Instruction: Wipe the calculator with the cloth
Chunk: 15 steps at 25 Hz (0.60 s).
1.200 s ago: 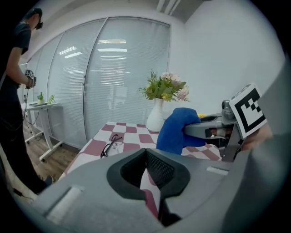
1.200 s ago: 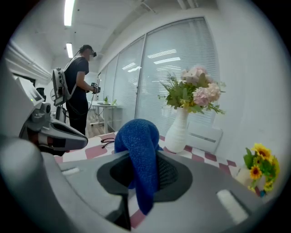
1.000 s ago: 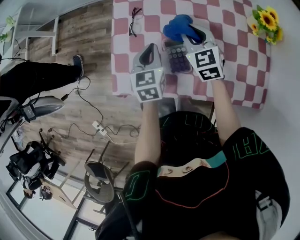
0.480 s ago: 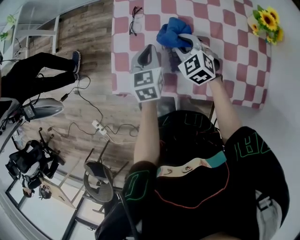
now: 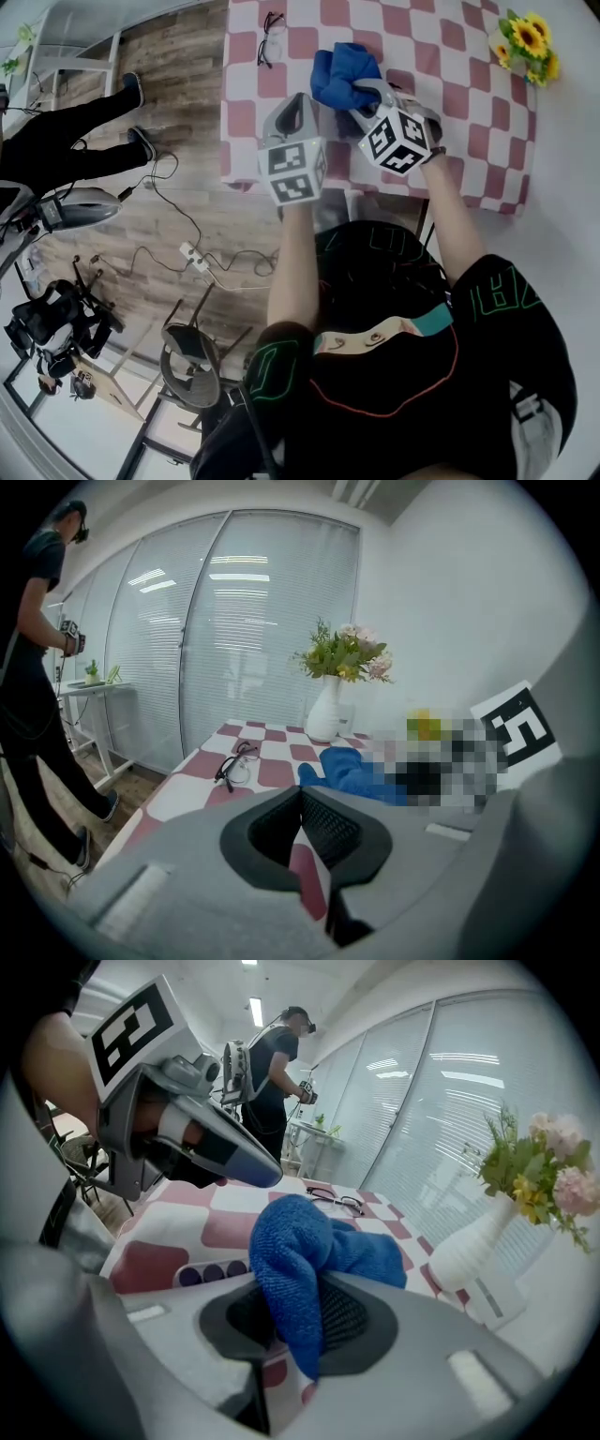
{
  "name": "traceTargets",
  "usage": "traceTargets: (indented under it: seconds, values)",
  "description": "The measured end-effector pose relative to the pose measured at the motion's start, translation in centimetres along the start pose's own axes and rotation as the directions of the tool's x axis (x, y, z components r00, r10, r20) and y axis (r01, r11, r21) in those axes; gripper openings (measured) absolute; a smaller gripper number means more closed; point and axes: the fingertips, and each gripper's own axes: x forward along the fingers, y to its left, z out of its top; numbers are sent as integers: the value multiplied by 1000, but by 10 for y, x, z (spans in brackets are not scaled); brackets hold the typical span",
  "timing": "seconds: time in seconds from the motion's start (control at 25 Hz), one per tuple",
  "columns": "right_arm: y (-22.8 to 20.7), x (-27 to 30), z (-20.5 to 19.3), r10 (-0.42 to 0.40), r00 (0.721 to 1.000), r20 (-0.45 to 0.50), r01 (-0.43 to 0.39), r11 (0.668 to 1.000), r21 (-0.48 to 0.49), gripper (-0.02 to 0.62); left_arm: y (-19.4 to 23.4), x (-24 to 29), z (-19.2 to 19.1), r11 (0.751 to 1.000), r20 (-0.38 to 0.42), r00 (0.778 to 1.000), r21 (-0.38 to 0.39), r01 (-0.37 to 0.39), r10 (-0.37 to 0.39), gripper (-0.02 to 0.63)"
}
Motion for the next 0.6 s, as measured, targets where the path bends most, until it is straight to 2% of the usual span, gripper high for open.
traceTargets:
  seconds: [0.6]
  values:
    - [14,-12,-5,-3,1000,-2,3,999,33,104,-3,-23,-4,1000,6,1000,-24,-20,20,11]
